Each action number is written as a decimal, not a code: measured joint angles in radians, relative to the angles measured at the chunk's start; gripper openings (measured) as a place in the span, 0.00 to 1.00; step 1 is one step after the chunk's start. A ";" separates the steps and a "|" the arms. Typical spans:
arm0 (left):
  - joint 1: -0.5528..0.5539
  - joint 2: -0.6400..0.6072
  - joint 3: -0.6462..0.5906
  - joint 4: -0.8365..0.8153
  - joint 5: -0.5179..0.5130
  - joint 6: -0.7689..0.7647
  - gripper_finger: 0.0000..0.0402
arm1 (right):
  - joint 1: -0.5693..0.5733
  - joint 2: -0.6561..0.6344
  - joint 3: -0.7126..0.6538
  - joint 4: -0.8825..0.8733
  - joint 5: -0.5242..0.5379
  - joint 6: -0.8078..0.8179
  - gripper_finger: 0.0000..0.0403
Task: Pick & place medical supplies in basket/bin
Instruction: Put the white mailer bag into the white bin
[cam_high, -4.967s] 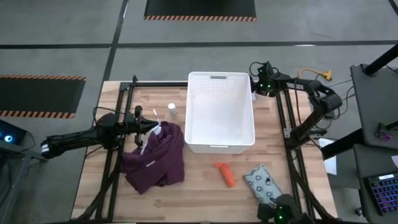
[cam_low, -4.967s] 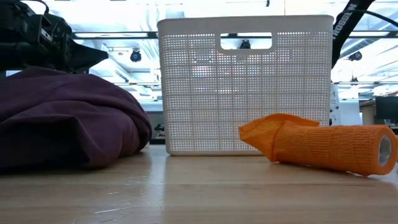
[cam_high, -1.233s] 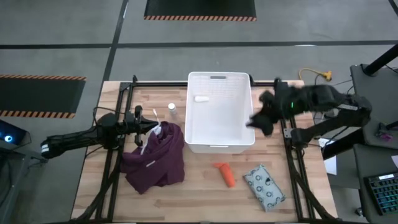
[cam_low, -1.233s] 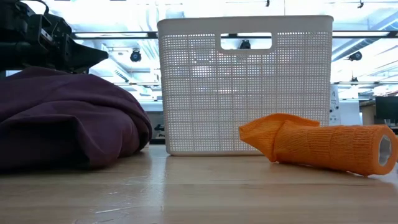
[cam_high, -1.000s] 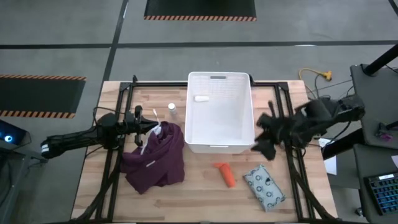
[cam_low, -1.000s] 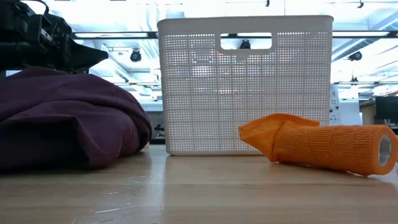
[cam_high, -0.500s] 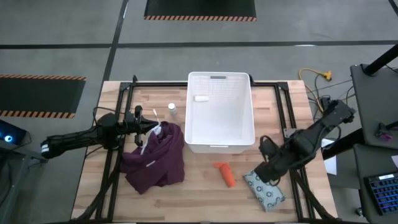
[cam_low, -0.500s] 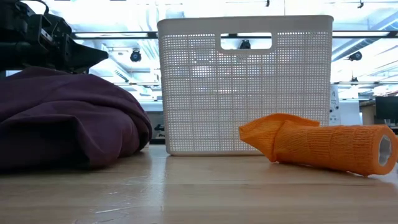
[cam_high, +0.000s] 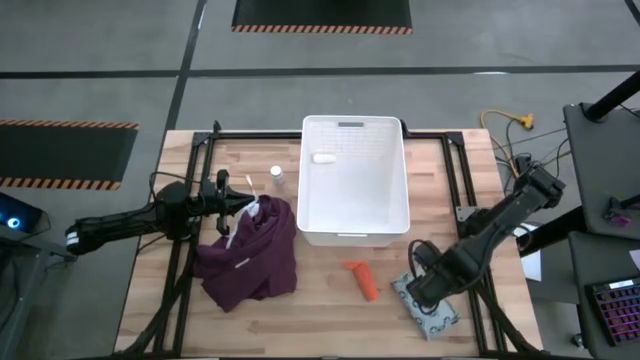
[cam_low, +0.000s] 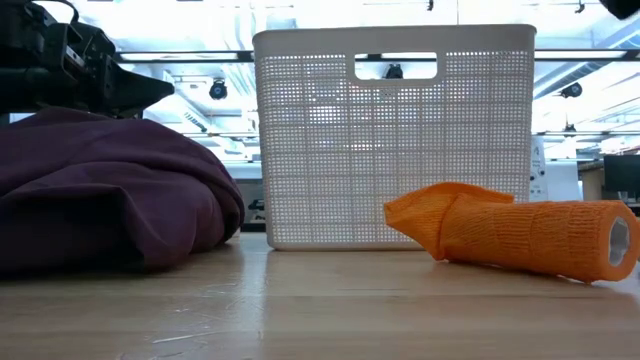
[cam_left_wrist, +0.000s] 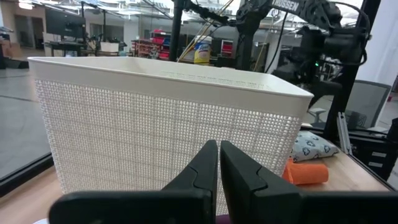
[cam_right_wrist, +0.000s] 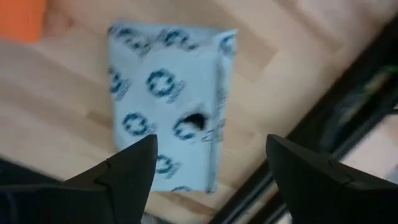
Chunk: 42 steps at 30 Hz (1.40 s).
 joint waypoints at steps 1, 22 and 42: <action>0.000 0.000 0.000 0.000 0.000 0.000 0.00 | 0.006 0.000 -0.016 0.021 -0.013 0.007 0.70; 0.000 0.000 0.000 0.000 0.000 0.000 0.00 | 0.067 -0.004 -0.285 0.269 -0.070 0.161 0.63; 0.000 0.000 0.000 0.000 0.000 0.000 0.00 | 0.066 -0.009 -0.397 0.386 -0.021 0.151 0.43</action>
